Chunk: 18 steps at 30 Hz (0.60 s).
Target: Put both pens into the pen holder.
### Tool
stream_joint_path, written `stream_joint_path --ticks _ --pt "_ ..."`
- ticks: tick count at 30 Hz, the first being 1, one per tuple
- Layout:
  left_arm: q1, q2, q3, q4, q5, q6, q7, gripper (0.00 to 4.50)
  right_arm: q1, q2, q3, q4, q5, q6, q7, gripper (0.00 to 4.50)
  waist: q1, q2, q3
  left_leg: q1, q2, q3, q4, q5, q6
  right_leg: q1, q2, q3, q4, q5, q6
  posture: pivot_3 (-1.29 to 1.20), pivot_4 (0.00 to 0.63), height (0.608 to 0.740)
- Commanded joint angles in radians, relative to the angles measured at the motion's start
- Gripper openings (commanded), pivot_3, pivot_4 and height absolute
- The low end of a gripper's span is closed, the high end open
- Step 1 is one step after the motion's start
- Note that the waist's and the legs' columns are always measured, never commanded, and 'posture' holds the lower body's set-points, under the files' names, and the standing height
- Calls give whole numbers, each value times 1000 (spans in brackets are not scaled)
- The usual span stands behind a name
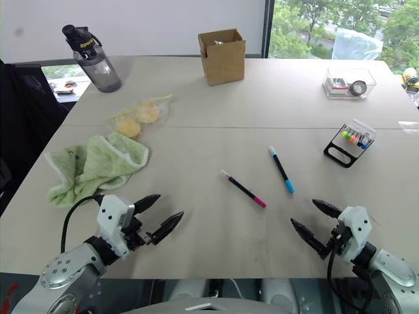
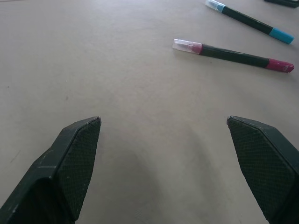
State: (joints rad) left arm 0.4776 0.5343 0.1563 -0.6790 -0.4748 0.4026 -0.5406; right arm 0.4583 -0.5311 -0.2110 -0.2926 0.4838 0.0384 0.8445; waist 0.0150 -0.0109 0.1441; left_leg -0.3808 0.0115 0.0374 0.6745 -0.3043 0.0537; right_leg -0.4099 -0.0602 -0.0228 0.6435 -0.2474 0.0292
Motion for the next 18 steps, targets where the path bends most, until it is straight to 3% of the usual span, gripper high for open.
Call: stream_joint_path --ticks 1,18 --pt "6 6 23 -37 -21 -2 -12 4464 -9 -4 -26 -8 8 -8 2 4500 0 0 0 0 0 0 0 0 0 0 0 0 0 0 0 0 150 740" --pt "46 -13 27 -23 -2 -52 -41 4464 -63 13 -1 0 -21 34 -45 4500 0 0 0 0 0 0 2 0 0 1 0 0 1 0 -1 0 150 740"
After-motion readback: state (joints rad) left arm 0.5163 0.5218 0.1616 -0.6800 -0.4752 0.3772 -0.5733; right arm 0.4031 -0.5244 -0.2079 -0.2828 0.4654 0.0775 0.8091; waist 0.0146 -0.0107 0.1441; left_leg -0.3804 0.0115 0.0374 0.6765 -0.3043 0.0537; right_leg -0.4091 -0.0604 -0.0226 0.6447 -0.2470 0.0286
